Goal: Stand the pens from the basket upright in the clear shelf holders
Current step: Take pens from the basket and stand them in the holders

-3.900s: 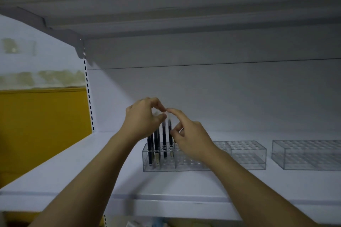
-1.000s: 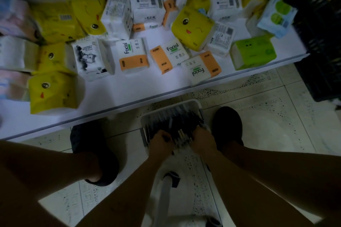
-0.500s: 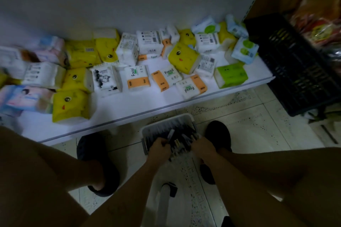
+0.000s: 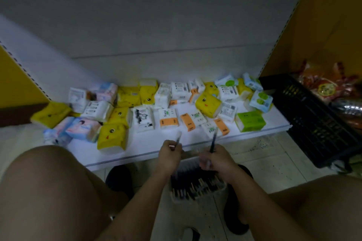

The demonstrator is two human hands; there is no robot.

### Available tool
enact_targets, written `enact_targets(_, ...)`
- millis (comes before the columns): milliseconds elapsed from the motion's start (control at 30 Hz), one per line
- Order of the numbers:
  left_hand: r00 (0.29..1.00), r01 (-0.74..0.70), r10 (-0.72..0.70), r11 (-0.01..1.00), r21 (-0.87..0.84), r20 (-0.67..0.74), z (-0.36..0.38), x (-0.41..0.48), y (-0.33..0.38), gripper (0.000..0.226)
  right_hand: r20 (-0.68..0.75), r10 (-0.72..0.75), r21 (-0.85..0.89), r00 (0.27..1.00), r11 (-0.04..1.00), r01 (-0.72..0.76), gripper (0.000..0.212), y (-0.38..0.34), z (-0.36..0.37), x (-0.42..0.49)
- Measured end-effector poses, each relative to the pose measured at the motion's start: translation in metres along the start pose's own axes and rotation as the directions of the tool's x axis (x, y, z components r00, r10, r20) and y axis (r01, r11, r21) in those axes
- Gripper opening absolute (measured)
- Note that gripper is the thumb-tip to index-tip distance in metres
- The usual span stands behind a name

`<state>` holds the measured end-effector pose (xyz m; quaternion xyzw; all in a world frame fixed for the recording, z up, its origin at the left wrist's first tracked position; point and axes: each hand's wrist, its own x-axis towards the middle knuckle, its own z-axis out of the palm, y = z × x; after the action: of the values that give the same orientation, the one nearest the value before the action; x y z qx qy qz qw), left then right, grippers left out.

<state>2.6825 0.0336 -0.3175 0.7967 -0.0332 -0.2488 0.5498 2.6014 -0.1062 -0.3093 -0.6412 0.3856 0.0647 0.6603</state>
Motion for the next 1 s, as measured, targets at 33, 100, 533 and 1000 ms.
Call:
enact_targets(33,0.998,-0.059,0.059,0.998,0.008,-0.005,-0.006,-0.002,0.01,0.014,0.005,-0.038,0.033,0.999,0.999,0.038,0.015,-0.011,0.008,-0.007)
enact_targets(100,0.986,-0.167,0.167,0.984,0.056,0.003,-0.012,-0.004,0.028,0.025,0.019,-0.076,0.087,0.997,0.993,0.075,0.022,-0.024,0.02,-0.014)
enact_targets(533,0.836,-0.543,0.513,0.825,-0.158,-0.192,-0.089,-0.042,0.183,0.014,-0.074,-0.667,0.162,0.741,0.726,0.669,0.022,-0.171,0.051,-0.095)
enact_targets(1000,0.664,-0.745,0.7,0.65,-0.152,-0.263,-0.198,-0.099,0.321,0.013,-0.071,-0.921,0.098,0.383,0.375,0.922,0.016,-0.318,0.078,-0.166)
